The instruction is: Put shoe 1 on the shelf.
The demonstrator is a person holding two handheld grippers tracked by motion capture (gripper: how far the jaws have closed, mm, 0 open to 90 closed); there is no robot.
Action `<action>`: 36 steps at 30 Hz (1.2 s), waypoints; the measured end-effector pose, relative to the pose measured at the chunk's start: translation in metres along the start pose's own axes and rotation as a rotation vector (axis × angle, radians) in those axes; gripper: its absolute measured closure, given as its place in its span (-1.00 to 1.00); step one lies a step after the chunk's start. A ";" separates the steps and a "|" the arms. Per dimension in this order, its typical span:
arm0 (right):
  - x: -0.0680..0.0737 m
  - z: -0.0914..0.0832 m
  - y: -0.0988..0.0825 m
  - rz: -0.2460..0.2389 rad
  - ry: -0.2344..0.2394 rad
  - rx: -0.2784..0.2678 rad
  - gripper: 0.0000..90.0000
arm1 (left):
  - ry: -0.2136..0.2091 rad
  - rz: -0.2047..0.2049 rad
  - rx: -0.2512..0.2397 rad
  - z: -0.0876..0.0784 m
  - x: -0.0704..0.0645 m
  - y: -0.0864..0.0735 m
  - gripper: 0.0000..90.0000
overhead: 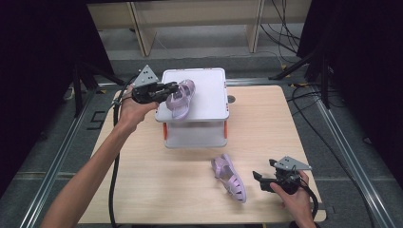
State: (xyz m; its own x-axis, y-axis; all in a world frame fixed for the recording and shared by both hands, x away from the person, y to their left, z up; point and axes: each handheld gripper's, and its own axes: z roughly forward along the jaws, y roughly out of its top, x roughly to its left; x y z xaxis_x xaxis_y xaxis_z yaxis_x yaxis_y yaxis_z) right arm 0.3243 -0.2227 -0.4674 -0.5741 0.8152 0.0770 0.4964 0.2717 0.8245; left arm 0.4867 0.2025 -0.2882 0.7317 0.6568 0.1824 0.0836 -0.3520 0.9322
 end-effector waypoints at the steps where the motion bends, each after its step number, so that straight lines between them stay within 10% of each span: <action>1: 0.000 0.000 0.000 -0.011 -0.010 -0.013 -0.56 | 0.012 0.001 0.008 0.004 0.003 -0.001 0.85; 26: 0.000 0.001 -0.001 0.001 -0.007 0.003 -0.56 | 0.092 0.128 0.074 0.043 0.018 -0.005 0.83; 36: 0.002 0.000 -0.001 0.010 0.000 0.008 -0.56 | 0.076 0.090 0.066 0.046 0.010 -0.010 0.44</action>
State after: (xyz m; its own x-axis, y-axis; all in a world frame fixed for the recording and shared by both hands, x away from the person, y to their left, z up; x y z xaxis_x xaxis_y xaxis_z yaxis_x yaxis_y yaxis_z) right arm 0.3232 -0.2215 -0.4682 -0.5689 0.8179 0.0856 0.5072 0.2670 0.8194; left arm 0.5242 0.1826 -0.3102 0.6852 0.6683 0.2895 0.0662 -0.4530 0.8890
